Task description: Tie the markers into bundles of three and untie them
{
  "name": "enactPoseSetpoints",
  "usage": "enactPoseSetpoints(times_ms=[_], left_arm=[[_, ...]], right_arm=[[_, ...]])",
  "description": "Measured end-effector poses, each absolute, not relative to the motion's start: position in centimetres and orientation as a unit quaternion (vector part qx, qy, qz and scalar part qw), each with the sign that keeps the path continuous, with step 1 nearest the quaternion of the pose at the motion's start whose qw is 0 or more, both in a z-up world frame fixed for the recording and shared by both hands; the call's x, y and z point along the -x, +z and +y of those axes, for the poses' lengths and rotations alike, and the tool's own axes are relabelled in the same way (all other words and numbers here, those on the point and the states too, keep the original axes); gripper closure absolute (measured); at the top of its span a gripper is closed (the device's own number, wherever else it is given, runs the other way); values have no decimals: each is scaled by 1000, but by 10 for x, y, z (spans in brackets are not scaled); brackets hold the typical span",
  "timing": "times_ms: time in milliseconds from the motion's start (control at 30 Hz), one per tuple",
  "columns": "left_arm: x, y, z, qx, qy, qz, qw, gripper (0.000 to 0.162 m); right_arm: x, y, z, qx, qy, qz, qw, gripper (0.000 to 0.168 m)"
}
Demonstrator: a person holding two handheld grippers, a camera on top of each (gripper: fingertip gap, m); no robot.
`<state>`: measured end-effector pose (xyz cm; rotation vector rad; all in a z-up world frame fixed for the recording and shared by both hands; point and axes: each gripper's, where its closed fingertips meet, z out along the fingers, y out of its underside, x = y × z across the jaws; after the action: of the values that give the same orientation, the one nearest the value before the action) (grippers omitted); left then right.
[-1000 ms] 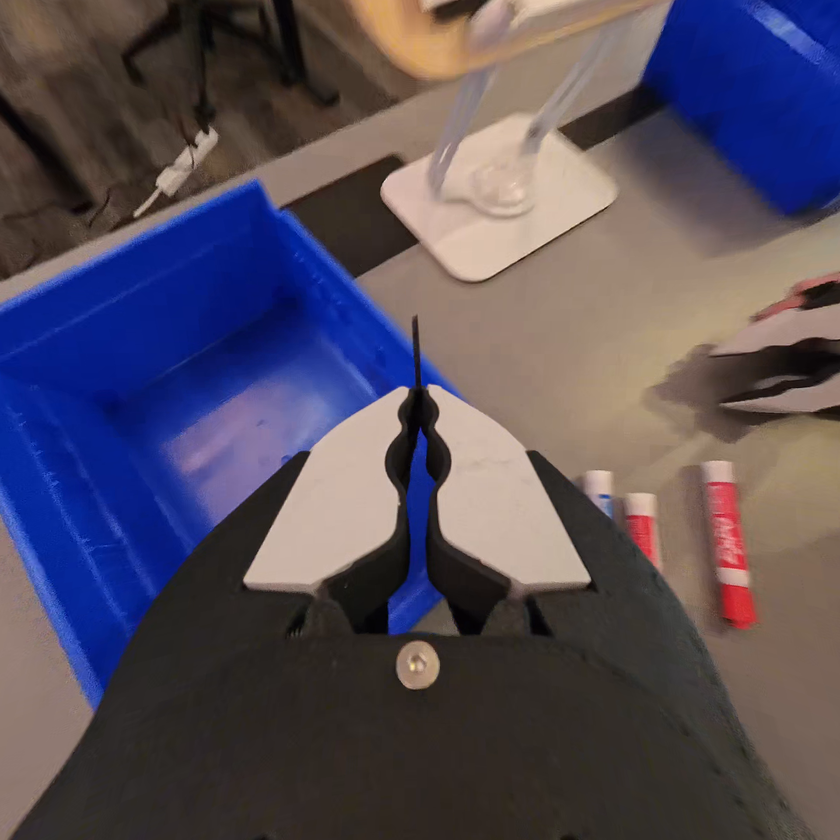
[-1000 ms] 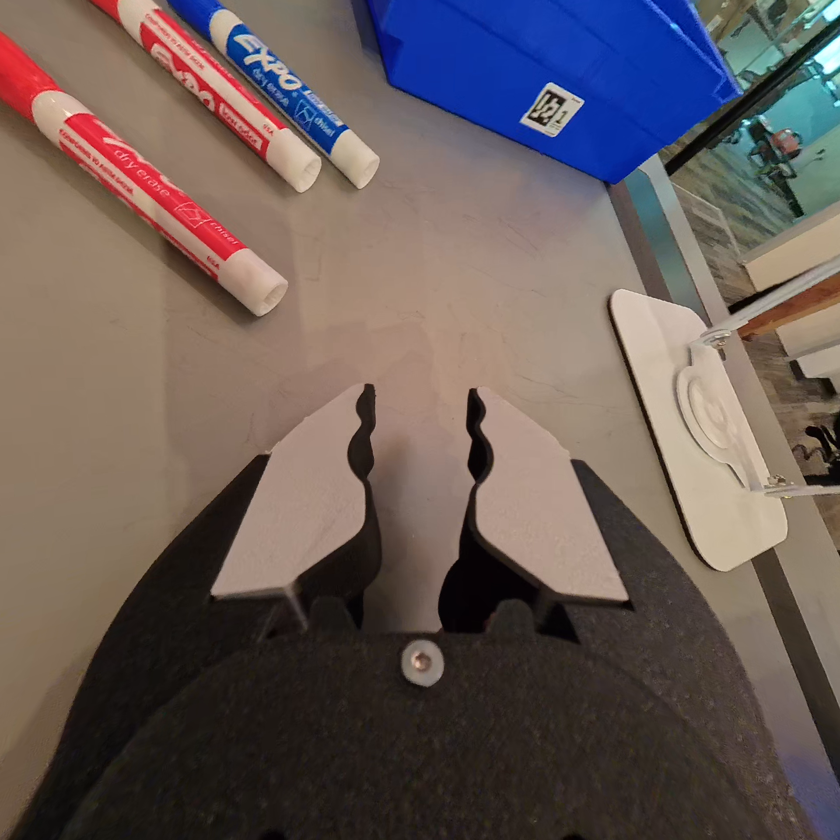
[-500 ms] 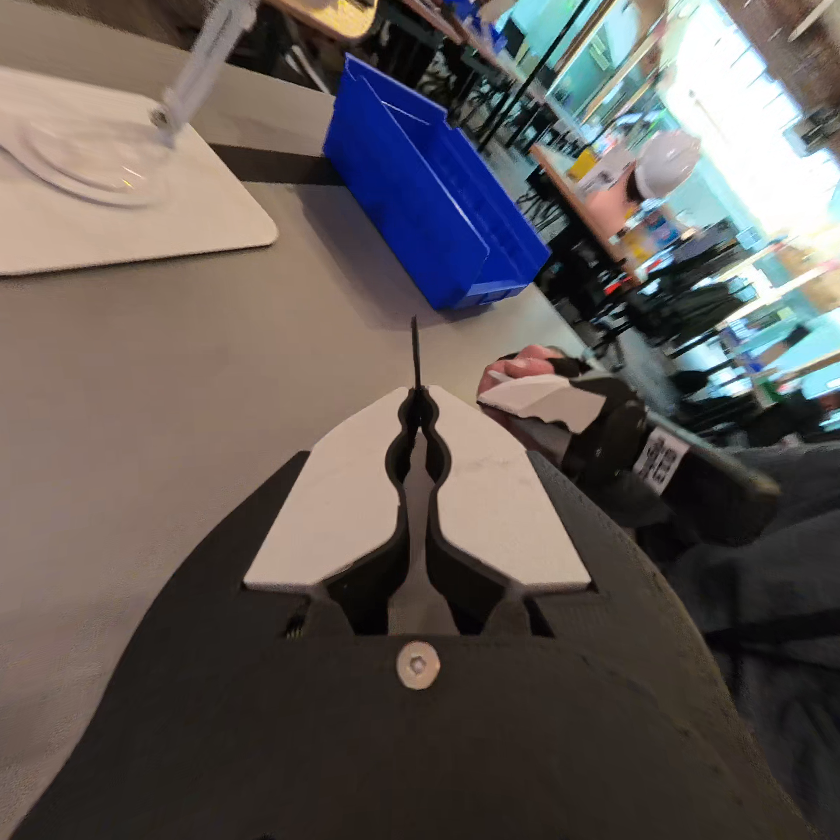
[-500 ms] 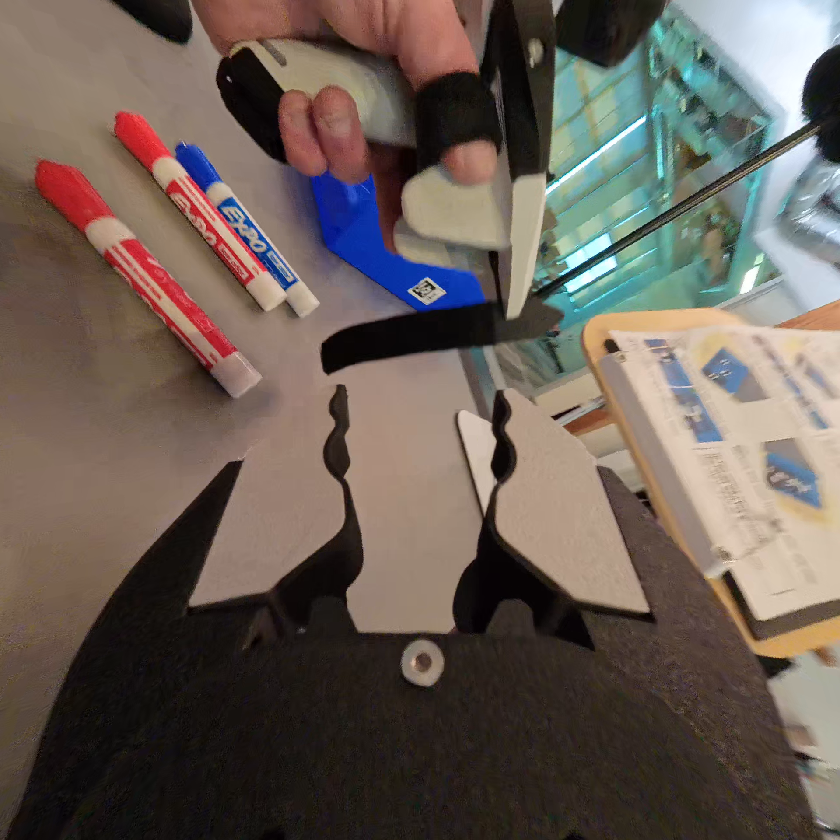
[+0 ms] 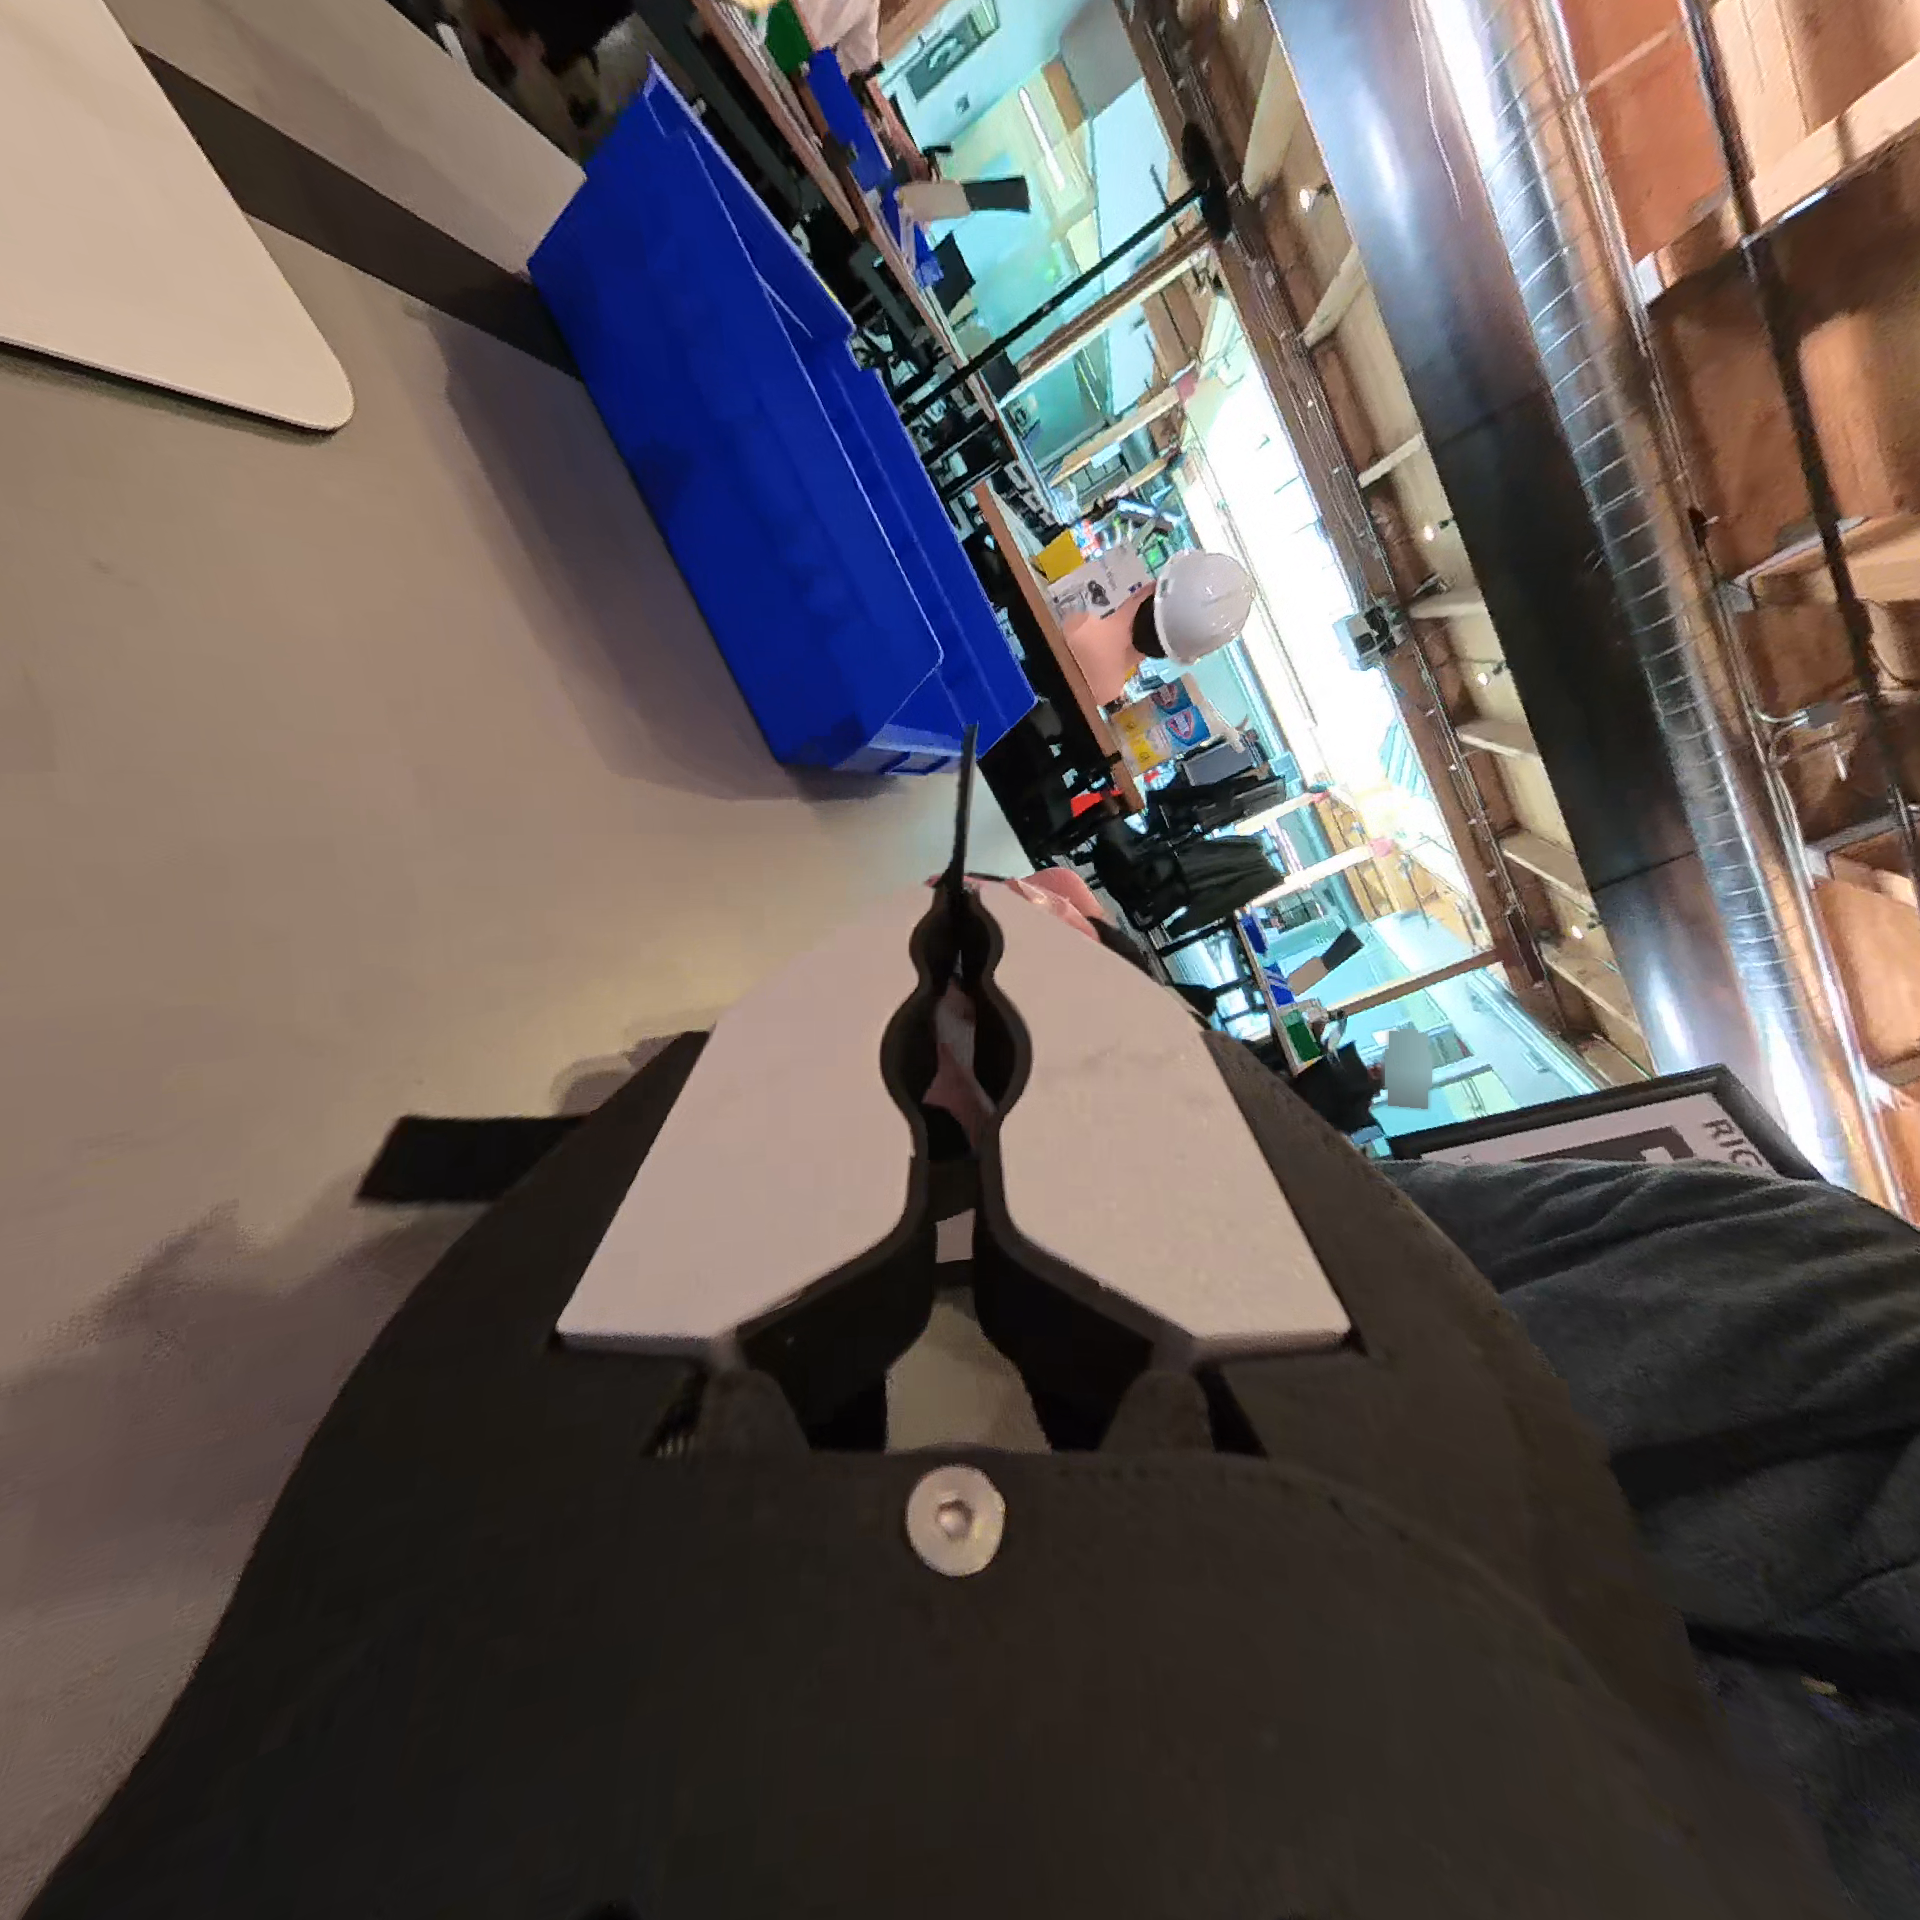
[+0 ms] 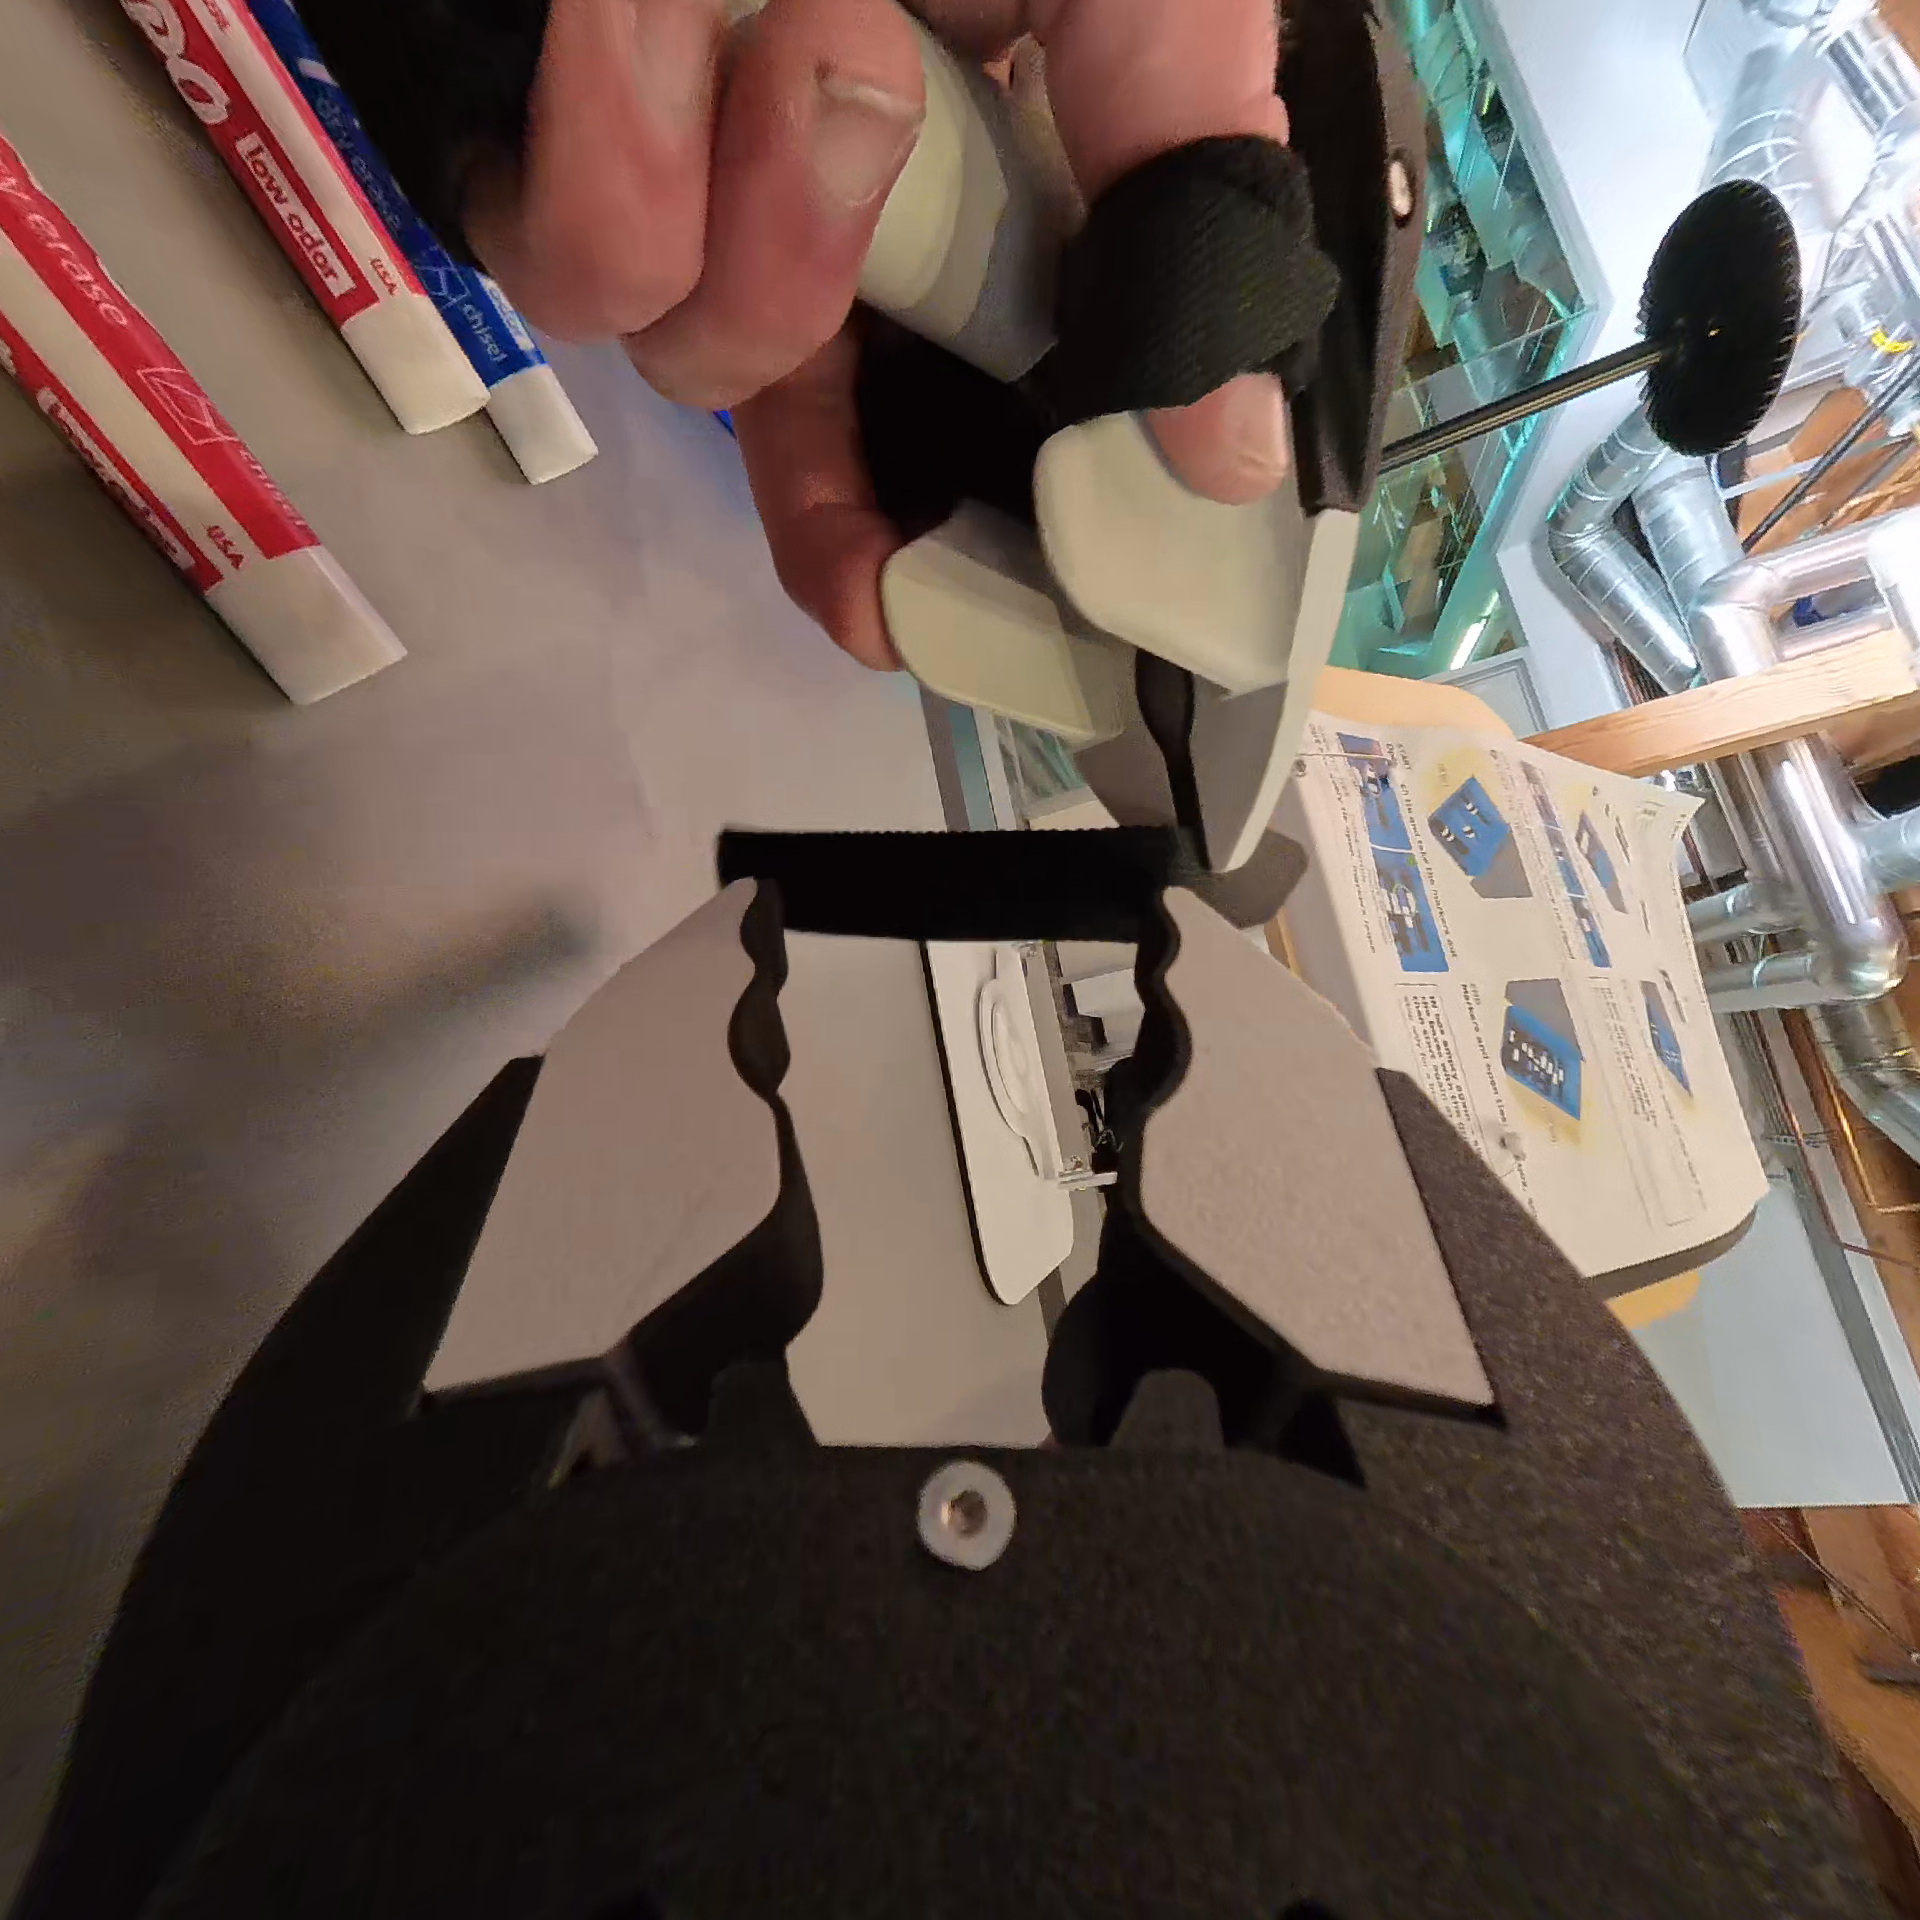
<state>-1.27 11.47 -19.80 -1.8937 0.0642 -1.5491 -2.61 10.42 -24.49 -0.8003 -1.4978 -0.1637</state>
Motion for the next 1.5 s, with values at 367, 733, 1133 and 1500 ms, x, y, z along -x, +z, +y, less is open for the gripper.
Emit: enactPoseSetpoints(times_ms=[367, 733, 1133, 1500], left_arm=[[10, -182, 108, 693, -634, -12, 343, 162], [2, -191, 104, 700, -641, -19, 314, 162], [11, -207, 111, 743, -592, -13, 311, 161], [4, -211, 110, 741, -597, -26, 308, 162]], right_arm=[[26, -229, 110, 343, -104, -616, 701, 77], [25, -229, 100, 286, -113, -638, 706, 80], [28, -250, 106, 311, -125, -670, 663, 71], [18, -238, 116, 322, -135, -641, 683, 120]])
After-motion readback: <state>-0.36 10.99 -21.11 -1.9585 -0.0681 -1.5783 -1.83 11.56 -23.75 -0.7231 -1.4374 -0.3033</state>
